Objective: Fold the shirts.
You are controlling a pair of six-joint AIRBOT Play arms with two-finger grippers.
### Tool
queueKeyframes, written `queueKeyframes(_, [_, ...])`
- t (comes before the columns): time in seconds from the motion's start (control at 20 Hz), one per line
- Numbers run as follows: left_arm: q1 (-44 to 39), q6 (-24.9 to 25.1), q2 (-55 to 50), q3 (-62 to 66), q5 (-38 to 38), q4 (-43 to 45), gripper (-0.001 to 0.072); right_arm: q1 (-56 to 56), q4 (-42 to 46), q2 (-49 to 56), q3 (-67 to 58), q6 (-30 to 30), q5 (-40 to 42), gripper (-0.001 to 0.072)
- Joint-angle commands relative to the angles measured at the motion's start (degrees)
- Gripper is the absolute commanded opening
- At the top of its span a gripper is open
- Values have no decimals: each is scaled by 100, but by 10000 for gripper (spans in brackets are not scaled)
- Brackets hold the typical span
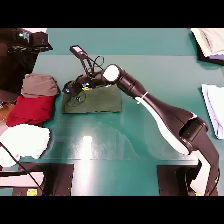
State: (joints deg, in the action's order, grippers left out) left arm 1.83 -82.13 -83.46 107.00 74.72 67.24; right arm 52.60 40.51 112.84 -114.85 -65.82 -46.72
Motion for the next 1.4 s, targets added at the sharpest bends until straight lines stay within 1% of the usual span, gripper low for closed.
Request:
queueKeyframes(0.0, [35,2,37,7,291,2,28,-511,249,-629,719,92,-538,583])
queueKeyframes(0.1, [35,2,37,7,400,-2,28,-1169,367,-1073,1335,4,-1329,575])
queueKeyframes(0.2, [35,0,37,7,492,-28,28,-1827,369,-1458,2149,-205,-1751,575])
queueKeyframes(0.25, [35,2,37,7,527,-39,28,-2162,363,-1631,2636,-400,-1805,575])
queueKeyframes(0.35, [22,2,28,7,527,-37,28,-2710,299,-1888,3556,-686,-1639,574])
queueKeyframes(0.45, [22,2,2,4,516,-87,28,-3106,-92,-1943,4210,-721,-1419,576])
queueKeyframes(0.55, [4,2,-11,-37,472,-103,28,-3259,-522,-1825,4531,-715,-1307,578])
queueKeyframes(0.7, [7,4,-11,-35,411,-166,28,-3150,-916,-1412,4404,-715,-1272,578])
queueKeyframes(0.9, [7,7,-11,-35,415,-166,28,-2621,-1419,-595,3515,-719,-1281,578])
queueKeyframes(1.15, [4,4,-11,-35,431,-168,28,-2009,-2273,365,2444,-723,-1410,574])
queueKeyframes(1.2, [4,4,-11,-35,446,-173,28,-1921,-2293,487,2291,-721,-1397,557])
queueKeyframes(1.25, [4,4,-11,-35,483,-173,28,-1851,-2275,546,2186,-708,-1364,361])
queueKeyframes(1.3, [4,4,-11,-35,525,-173,28,-1812,-2280,557,2138,-601,-1314,99])
queueKeyframes(1.35, [4,4,-11,-37,551,-173,28,-1808,-2273,557,2081,-420,-1325,18])
